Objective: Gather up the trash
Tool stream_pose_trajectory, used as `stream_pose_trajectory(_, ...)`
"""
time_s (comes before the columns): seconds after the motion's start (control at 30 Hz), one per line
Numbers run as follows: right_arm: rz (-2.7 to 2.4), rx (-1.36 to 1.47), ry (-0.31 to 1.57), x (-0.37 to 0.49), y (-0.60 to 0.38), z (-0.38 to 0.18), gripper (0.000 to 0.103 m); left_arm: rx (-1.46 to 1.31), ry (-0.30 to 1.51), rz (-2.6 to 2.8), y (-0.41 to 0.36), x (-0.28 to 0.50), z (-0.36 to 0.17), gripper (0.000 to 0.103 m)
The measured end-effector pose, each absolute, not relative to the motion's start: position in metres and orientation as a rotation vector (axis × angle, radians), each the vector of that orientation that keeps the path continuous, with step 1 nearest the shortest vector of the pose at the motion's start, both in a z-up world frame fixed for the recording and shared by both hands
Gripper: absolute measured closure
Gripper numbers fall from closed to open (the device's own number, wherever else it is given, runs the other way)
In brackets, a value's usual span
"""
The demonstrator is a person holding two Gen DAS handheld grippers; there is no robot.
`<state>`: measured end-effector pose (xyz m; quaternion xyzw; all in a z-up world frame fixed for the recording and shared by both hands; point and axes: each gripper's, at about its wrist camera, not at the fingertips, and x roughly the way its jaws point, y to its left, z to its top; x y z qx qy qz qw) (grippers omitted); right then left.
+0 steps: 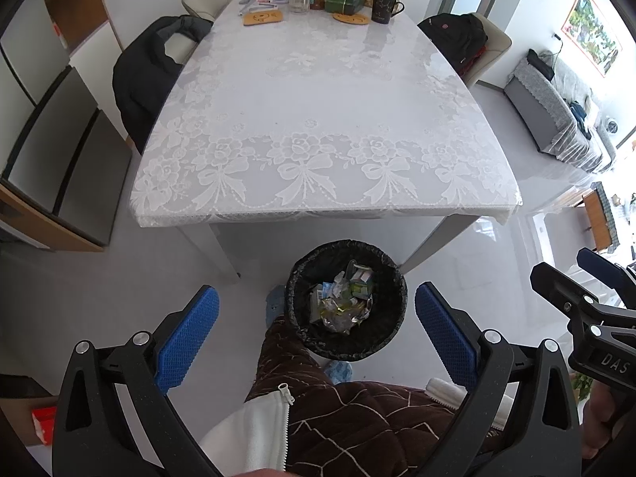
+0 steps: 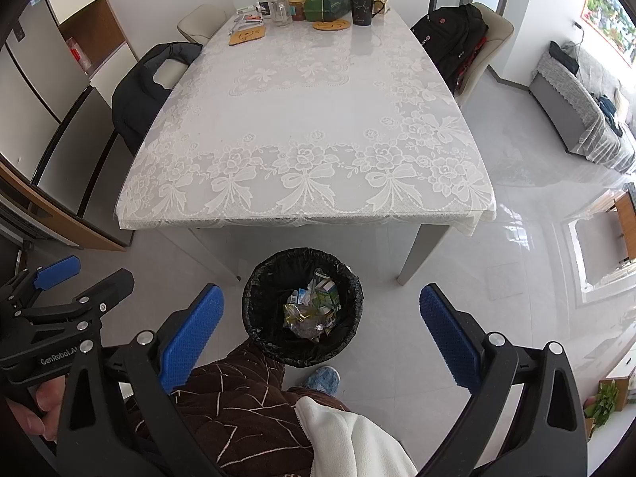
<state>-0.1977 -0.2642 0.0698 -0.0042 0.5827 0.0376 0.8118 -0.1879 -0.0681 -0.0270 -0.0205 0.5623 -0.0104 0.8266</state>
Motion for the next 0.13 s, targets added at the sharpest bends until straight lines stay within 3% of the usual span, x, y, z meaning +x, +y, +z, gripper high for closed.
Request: stream_pose_trajectory(0.13,0.079,-0.007,1.244,-0.1986,-0.2643,0.0691,0.008,-0.046,1.199,-0.013,-0.0662,-0.1868,-0.0282,0.006)
